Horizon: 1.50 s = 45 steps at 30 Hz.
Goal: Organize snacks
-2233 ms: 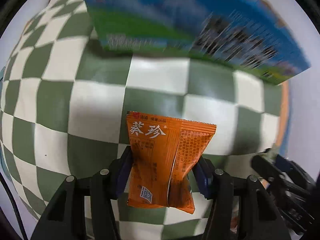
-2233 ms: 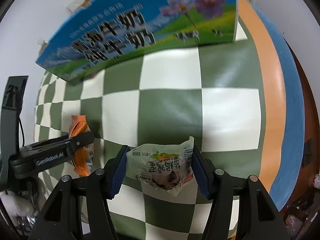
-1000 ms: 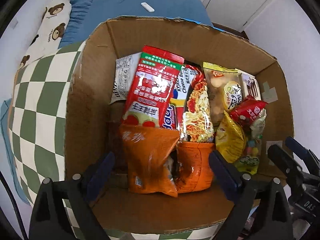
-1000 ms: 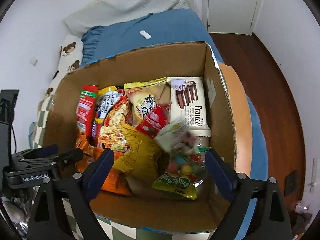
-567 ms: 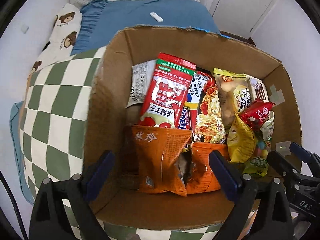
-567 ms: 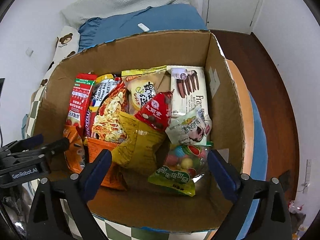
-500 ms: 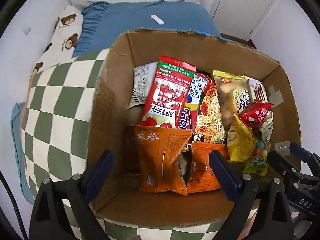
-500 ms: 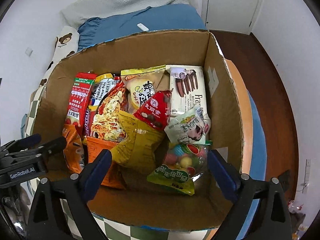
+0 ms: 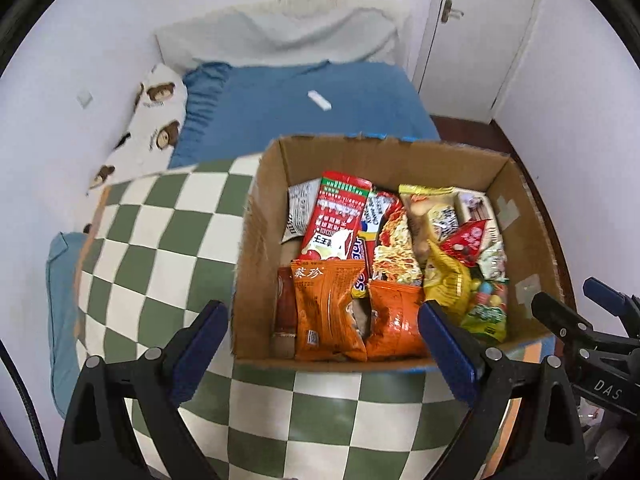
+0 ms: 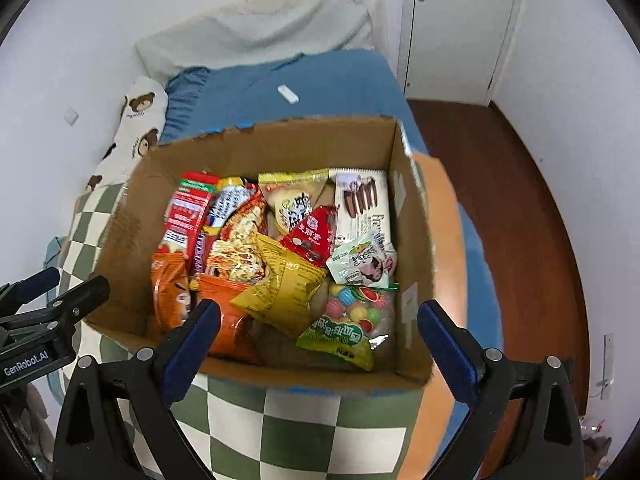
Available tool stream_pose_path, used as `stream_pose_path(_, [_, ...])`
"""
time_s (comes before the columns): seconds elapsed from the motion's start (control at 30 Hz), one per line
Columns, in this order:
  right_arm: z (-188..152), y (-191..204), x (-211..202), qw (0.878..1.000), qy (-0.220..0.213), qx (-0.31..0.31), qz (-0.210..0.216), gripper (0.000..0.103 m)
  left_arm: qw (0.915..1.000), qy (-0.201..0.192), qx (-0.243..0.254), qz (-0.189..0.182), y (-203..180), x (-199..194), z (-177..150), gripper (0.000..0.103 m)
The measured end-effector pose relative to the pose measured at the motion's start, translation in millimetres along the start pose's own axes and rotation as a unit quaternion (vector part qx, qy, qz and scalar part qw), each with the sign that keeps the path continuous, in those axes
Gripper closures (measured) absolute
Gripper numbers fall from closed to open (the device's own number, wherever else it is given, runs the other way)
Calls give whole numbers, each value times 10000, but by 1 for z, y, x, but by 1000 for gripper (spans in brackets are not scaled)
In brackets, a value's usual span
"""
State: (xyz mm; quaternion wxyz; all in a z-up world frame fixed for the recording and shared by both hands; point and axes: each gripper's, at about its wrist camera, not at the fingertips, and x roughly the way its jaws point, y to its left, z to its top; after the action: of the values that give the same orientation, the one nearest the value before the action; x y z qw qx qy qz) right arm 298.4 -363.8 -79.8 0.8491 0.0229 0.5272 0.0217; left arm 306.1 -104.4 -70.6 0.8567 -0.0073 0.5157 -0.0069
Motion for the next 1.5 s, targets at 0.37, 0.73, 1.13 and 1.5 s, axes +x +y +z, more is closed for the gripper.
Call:
stream_pose_path(0.37, [-42, 9, -102, 9964, -821, -197, 67, 1, 9971, -759, 47, 2, -2, -92, -42, 6])
stream_pose_path(0.73, [-97, 15, -185, 9895, -1418, -273, 82, 0, 9922, -1245, -59, 68, 6, -161, -95, 6])
stream_pose_path(1.13, [-137, 27, -244, 9826, -1811, -400, 112, 0, 9898, -1418, -54, 113, 7, -194, -128, 6])
stream_pose_path(1.5, [-134, 23, -237, 9826, -1821, -355, 40, 0, 9890, -1467, -151, 153, 6, -177, -122, 0])
